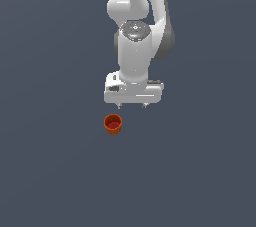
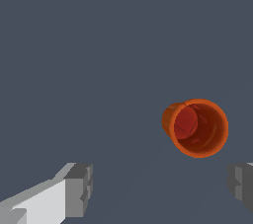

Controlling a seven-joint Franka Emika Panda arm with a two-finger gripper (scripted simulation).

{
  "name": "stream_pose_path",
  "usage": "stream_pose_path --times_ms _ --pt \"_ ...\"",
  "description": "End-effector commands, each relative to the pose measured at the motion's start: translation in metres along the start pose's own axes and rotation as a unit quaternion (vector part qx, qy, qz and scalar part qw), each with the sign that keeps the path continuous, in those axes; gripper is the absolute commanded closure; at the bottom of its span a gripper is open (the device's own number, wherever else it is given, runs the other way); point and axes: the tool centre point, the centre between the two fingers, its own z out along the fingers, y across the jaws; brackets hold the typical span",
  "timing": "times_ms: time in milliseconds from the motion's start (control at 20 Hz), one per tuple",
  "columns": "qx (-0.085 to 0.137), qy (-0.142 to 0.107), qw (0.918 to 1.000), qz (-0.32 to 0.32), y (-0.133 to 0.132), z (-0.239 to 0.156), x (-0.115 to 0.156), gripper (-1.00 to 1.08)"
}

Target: Pick up the object and move it to a goal position.

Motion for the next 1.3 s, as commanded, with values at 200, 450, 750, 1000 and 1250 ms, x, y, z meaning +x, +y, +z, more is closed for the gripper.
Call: stream_pose_path --times_ms 200,450,750,1000,1250 --pt "0.003 0.003 1.0 0.004 0.0 -0.006 0.002 0.2" --pt "0.005 0.006 0.9999 0.007 0.001 -0.01 0.004 0.2" --pt "0.003 0.005 0.9997 0.022 0.002 -0.006 0.006 0.2" --pt "-0.002 0.003 0.9987 0.051 0.006 0.002 0.008 0.2" --pt "-0.01 0.001 0.9953 0.097 0.013 0.015 0.012 0.2"
